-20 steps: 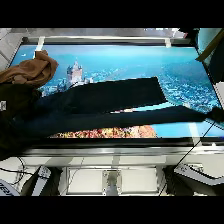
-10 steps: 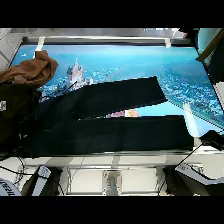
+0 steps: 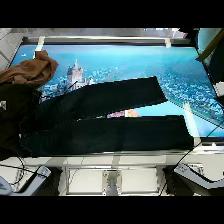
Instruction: Fold the clothes and pants, and hang the long-sleeved shirts on hangers.
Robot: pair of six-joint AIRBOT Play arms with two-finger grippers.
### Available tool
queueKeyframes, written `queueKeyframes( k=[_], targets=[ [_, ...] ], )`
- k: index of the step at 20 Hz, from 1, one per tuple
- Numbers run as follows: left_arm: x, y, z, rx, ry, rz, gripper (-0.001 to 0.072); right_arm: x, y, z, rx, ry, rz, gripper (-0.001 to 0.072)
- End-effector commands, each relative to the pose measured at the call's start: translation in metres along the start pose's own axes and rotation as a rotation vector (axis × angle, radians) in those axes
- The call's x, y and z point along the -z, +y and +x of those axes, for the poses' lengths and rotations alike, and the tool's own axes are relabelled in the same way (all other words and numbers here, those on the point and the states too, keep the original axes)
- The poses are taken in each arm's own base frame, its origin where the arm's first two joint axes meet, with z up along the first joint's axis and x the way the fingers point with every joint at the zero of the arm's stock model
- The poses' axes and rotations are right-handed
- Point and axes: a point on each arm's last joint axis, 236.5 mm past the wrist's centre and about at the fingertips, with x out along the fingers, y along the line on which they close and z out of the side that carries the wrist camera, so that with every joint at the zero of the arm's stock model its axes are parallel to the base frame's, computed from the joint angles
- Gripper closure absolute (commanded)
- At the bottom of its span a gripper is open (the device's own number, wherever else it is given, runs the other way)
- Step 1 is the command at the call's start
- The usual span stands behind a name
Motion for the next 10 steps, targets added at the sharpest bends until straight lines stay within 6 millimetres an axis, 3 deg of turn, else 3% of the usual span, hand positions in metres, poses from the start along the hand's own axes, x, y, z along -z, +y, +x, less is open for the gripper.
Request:
queueKeyframes(
  k=[1, 4, 10],
  targets=[
    [0.002, -0.034, 0.045, 0.175, 0.153, -0.069, 0.001, -0.013, 0.049, 0.037, -0.047, -0.002, -0.039, 0.026],
    [0.041, -0.04, 0.073, 0.231, 0.349, -0.081, 0.001, -0.002, 0.08, 0.059, -0.09, 0.048, -0.068, 0.0261],
    [0.093, -0.025, 0.057, 0.2, 0.583, 0.009, 0.001, 0.009, 0.096, 0.063, -0.116, 0.091, -0.033, 0.0262]
  ],
)
